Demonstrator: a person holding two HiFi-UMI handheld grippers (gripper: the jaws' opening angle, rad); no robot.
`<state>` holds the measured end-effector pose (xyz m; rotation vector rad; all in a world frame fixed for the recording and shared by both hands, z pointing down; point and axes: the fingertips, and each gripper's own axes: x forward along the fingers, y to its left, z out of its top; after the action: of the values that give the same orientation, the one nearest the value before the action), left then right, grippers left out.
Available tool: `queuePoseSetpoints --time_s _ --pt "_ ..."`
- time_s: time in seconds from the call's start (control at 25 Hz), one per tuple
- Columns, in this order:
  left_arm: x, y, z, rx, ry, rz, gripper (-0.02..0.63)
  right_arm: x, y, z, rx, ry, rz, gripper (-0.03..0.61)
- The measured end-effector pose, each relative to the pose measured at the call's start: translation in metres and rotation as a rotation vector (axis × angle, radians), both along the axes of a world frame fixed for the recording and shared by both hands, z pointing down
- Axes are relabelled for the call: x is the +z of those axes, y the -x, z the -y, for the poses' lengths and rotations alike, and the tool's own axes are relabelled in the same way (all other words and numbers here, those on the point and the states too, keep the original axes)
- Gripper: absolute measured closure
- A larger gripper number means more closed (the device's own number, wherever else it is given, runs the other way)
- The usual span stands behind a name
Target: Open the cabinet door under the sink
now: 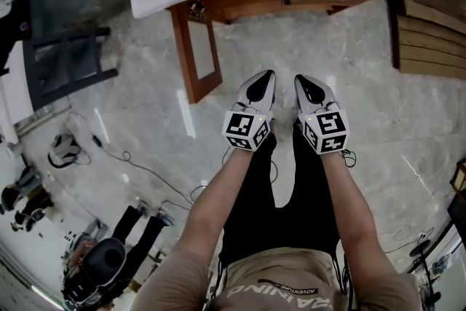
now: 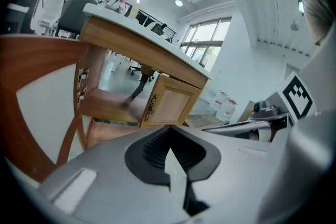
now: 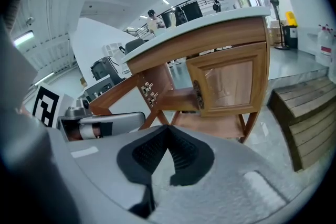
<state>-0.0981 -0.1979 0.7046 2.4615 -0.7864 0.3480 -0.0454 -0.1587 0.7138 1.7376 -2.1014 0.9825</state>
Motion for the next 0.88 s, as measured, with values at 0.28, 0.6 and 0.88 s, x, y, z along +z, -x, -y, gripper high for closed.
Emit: queuePoseSetpoints --time_s 0.28,0.6,0.88 --pt "-0.01 -0.036 0.013 0.018 -0.066 0.092 0.595 -0.005 -0.028 0.018 -0.011 -0.023 0.024 0.577" --pt "-0.006 -0.056 0.046 -0.047 -0.079 0.128 0.595 0.007 -0.044 0.048 -0.043 -0.067 0.128 0.577" --pt "0.002 -0.056 0.066 -0.091 -0.079 0.167 0.595 0.032 -0.054 0.085 0.001 -0.051 0.212 0.575"
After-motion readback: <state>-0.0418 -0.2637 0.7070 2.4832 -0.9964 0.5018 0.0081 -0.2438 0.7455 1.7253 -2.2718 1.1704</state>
